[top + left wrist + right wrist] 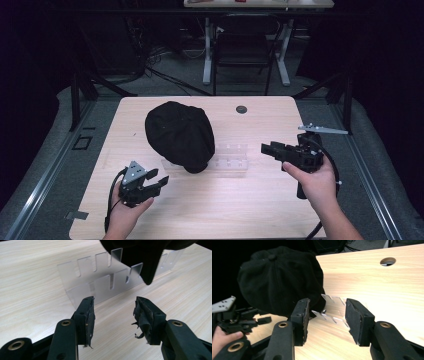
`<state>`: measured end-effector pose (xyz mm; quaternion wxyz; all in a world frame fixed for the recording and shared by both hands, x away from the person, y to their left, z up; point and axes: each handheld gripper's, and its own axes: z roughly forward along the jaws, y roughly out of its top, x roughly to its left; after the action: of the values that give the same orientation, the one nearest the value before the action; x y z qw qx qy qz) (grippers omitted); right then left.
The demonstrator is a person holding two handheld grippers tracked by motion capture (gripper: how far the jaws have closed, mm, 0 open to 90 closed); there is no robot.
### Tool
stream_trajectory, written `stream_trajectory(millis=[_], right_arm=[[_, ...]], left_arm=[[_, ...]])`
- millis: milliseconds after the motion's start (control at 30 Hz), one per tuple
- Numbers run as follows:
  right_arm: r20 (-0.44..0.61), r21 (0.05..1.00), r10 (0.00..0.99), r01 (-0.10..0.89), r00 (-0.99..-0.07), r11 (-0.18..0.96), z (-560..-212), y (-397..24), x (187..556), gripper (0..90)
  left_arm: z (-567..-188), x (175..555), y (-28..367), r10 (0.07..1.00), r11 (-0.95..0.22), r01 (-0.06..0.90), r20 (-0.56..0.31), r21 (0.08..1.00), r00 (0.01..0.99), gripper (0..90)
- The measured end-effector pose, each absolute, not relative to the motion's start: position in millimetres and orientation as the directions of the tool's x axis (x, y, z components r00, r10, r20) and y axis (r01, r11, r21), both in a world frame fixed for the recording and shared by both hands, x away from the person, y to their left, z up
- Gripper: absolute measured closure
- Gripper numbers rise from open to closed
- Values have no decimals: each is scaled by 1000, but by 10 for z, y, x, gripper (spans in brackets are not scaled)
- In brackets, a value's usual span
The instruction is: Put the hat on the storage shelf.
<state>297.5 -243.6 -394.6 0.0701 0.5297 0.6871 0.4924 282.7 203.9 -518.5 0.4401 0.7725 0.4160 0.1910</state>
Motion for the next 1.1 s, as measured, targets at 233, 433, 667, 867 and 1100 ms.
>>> stream_trajectory(millis=[233, 433, 667, 867, 1100], right_arm=[[366, 771, 826, 637, -428, -12, -4178, -2441, 2859, 527], [303, 787, 859, 616, -413, 19, -4433, -2443, 2724, 523], [253, 799, 877, 599, -408, 48, -4676, -2451, 2618, 516], [251, 789, 893, 613, -374, 35, -4899, -2509, 2555, 515], [255, 803, 902, 596, -349, 4, -5077, -2561, 2497, 514]], left_arm=[[-5303, 2835, 2146, 830, -228, 500, -102, 835, 548, 490], [-5353, 2838, 2187, 836, -218, 513, -112, 831, 537, 490], [-5379, 2843, 2194, 840, -213, 513, -113, 832, 531, 488], [-5405, 2854, 2227, 842, -208, 519, -119, 829, 527, 479], [-5428, 2853, 2235, 844, -210, 517, -113, 830, 524, 477]])
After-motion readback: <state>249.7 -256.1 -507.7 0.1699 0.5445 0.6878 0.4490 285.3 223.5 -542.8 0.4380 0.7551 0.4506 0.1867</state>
